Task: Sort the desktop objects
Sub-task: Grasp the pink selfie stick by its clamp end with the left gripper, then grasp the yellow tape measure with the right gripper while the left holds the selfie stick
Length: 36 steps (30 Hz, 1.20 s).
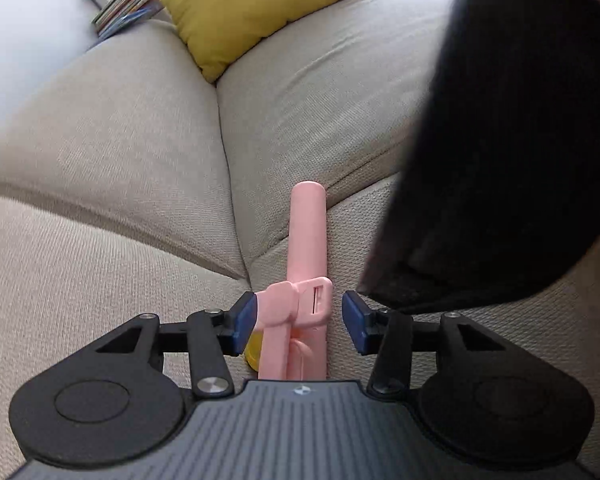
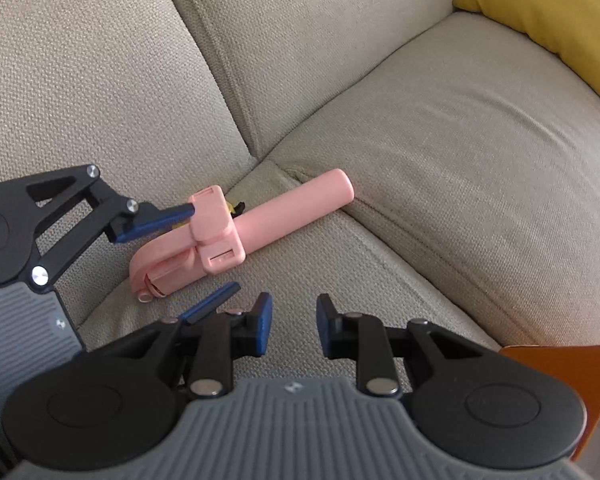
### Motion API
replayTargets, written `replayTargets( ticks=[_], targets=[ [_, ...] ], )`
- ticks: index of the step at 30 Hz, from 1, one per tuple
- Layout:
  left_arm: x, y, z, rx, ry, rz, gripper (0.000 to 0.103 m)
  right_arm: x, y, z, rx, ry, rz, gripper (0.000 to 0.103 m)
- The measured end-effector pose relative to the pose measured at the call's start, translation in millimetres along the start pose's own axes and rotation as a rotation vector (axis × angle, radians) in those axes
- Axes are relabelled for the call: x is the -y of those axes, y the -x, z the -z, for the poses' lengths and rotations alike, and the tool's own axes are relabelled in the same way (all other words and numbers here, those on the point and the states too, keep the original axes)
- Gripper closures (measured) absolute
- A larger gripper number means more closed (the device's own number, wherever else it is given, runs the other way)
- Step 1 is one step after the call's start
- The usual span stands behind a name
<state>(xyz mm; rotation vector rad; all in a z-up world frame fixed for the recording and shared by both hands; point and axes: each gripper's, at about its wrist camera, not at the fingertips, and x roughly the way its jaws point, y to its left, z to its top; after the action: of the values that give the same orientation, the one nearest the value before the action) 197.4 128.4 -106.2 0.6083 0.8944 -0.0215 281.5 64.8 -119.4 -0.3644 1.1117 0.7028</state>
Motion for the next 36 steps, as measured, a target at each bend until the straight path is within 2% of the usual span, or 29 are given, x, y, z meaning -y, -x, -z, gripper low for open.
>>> replayTargets(
  ticks=[4,5,6,7,10,14,18,22,24,26,29,31,36],
  targets=[
    [5.6,-8.2,-2.4,0.004,-0.031,-0.011,0.049,4.3,-2.7,2.0,-0.004,0.0,0.036,0.077],
    [6.0,-9.2,-3.4,0.007,-0.037,-0.01,0.052,6.0,-3.7,2.3,-0.007,-0.004,0.04,0.077],
    [5.9,-9.8,-4.4,0.007,-0.043,-0.022,0.061,8.4,-4.2,2.6,-0.009,-0.013,0.042,0.077],
    [4.7,-9.9,-5.2,0.005,-0.045,-0.035,0.066,10.3,-4.5,2.8,-0.01,-0.02,0.045,0.077],
    [-5.5,-7.8,-5.2,-0.005,0.003,-0.009,0.073,14.0,-3.5,3.1,-0.003,-0.028,0.034,0.077],
    [-15.1,-1.9,-3.0,-0.006,0.054,0.0,0.076,16.3,-1.8,5.1,-0.003,-0.029,0.037,0.077],
    [-25.0,16.7,5.9,0.018,0.087,-0.002,0.085,15.6,0.8,7.0,-0.001,-0.022,0.026,0.077],
    [-34.2,34.2,17.9,0.001,0.113,0.035,0.087,12.0,3.7,4.6,0.006,0.012,0.014,0.077],
    [-38.4,37.4,23.4,-0.04,0.12,0.059,0.09,7.7,4.6,2.3,0.005,0.033,-0.002,0.077],
    [-47.3,35.3,28.9,-0.082,0.198,0.101,0.09,2.8,3.2,-1.0,-0.002,0.045,-0.026,0.078],
    [-53.6,34.2,33.1,-0.095,0.243,0.073,0.09,1.2,-4.1,-6.1,-0.018,0.002,-0.082,0.077],
    [-58.7,34.2,34.0,-0.096,0.291,0.096,0.09,1.3,-8.8,-9.4,-0.028,-0.031,-0.096,0.077],
    [-60.1,35.9,33.4,-0.087,0.324,0.155,0.083,0.5,-11.4,-15.9,-0.024,-0.03,-0.083,0.077]
  ],
)
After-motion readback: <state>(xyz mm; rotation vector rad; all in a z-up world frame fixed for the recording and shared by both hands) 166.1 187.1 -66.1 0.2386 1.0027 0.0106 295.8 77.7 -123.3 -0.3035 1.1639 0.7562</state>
